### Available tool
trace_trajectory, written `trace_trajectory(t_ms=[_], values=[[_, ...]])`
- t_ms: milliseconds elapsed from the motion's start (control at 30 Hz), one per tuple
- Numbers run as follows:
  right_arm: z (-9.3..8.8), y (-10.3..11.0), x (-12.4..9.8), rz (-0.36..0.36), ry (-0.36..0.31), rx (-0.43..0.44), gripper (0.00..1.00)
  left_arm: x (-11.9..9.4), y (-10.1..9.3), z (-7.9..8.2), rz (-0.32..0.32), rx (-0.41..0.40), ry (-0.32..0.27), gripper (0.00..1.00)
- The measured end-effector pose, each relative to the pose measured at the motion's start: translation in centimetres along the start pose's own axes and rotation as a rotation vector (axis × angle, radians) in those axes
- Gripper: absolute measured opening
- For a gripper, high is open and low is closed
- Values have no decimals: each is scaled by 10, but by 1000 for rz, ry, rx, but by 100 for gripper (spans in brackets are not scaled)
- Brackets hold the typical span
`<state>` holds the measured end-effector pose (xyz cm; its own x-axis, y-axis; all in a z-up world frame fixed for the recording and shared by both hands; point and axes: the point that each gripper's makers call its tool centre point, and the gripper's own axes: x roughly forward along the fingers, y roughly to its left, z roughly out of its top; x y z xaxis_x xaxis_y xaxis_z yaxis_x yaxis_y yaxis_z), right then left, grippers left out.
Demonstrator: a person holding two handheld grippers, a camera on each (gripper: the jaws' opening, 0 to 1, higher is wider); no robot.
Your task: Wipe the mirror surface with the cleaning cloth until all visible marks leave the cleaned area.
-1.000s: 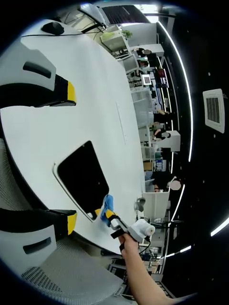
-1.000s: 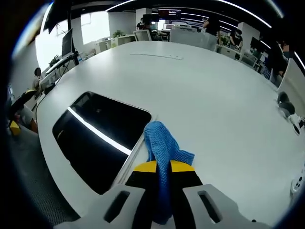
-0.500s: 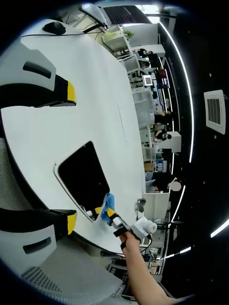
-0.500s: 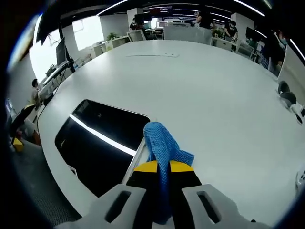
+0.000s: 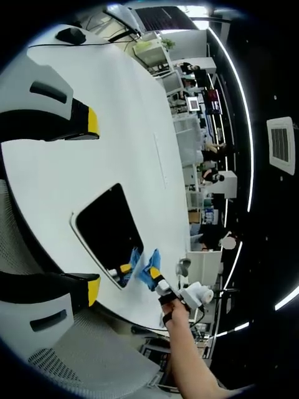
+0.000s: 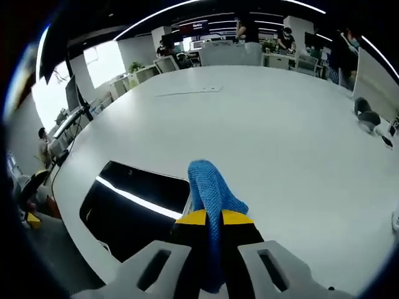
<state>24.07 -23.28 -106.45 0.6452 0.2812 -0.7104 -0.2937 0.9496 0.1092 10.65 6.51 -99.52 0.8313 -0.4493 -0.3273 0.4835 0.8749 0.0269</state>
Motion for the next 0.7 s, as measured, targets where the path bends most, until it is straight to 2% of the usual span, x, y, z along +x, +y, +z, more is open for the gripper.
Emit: trace_trajectory(t_ms=[433, 700], values=[[8, 37, 20, 41, 21, 0, 0, 1, 1, -1, -4, 0, 10, 85], [12, 46, 33, 42, 41, -30, 0, 1, 1, -1, -6, -1, 13, 85]])
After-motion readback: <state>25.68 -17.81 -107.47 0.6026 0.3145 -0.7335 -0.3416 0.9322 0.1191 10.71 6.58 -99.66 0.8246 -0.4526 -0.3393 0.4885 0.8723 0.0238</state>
